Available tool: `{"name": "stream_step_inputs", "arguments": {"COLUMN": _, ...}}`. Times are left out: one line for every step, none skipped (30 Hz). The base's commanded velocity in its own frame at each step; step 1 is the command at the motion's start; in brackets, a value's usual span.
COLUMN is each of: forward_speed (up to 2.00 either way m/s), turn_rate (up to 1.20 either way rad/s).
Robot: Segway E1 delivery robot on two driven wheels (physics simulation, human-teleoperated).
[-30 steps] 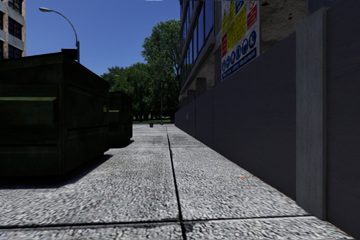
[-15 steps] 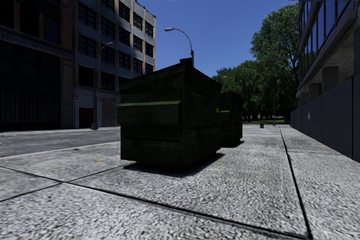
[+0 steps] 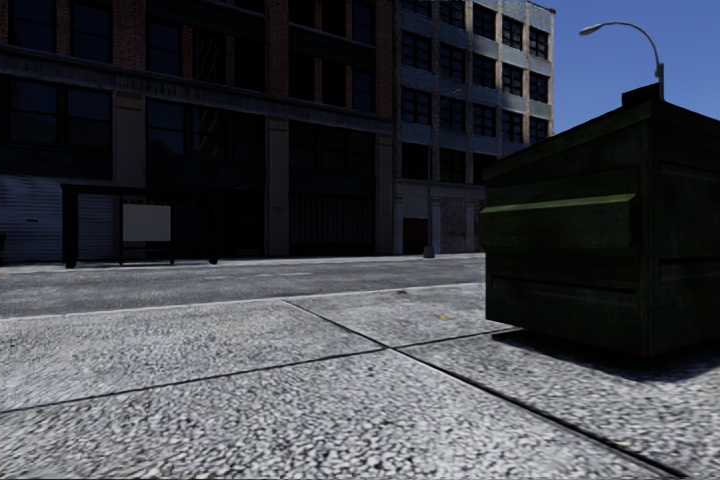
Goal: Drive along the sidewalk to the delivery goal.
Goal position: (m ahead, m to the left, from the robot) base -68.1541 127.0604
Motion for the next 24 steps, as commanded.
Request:
{"name": "stream_step_inputs", "arguments": {"forward_speed": 0.0, "turn_rate": 1.2}}
{"name": "stream_step_inputs", "arguments": {"forward_speed": 0.0, "turn_rate": 1.2}}
{"name": "stream_step_inputs", "arguments": {"forward_speed": 0.0, "turn_rate": 1.2}}
{"name": "stream_step_inputs", "arguments": {"forward_speed": 0.0, "turn_rate": 1.2}}
{"name": "stream_step_inputs", "arguments": {"forward_speed": 0.0, "turn_rate": 1.2}}
{"name": "stream_step_inputs", "arguments": {"forward_speed": 0.0, "turn_rate": 1.2}}
{"name": "stream_step_inputs", "arguments": {"forward_speed": 0.0, "turn_rate": 1.2}}
{"name": "stream_step_inputs", "arguments": {"forward_speed": 0.0, "turn_rate": 1.2}}
{"name": "stream_step_inputs", "arguments": {"forward_speed": 0.0, "turn_rate": 1.2}}
{"name": "stream_step_inputs", "arguments": {"forward_speed": 0.0, "turn_rate": 1.2}}
{"name": "stream_step_inputs", "arguments": {"forward_speed": 0.0, "turn_rate": 1.2}}
{"name": "stream_step_inputs", "arguments": {"forward_speed": 0.0, "turn_rate": 1.2}}
{"name": "stream_step_inputs", "arguments": {"forward_speed": 0.0, "turn_rate": 1.2}}
{"name": "stream_step_inputs", "arguments": {"forward_speed": 0.02, "turn_rate": 1.2}}
{"name": "stream_step_inputs", "arguments": {"forward_speed": 0.03, "turn_rate": 1.2}}
{"name": "stream_step_inputs", "arguments": {"forward_speed": 0.04, "turn_rate": 1.2}}
{"name": "stream_step_inputs", "arguments": {"forward_speed": 0.05, "turn_rate": 1.2}}
{"name": "stream_step_inputs", "arguments": {"forward_speed": 0.05, "turn_rate": 1.2}}
{"name": "stream_step_inputs", "arguments": {"forward_speed": 0.06, "turn_rate": 1.2}}
{"name": "stream_step_inputs", "arguments": {"forward_speed": 0.06, "turn_rate": 1.2}}
{"name": "stream_step_inputs", "arguments": {"forward_speed": 0.06, "turn_rate": 1.2}}
{"name": "stream_step_inputs", "arguments": {"forward_speed": 0.06, "turn_rate": 1.2}}
{"name": "stream_step_inputs", "arguments": {"forward_speed": 0.06, "turn_rate": 1.2}}
{"name": "stream_step_inputs", "arguments": {"forward_speed": 0.06, "turn_rate": 1.2}}
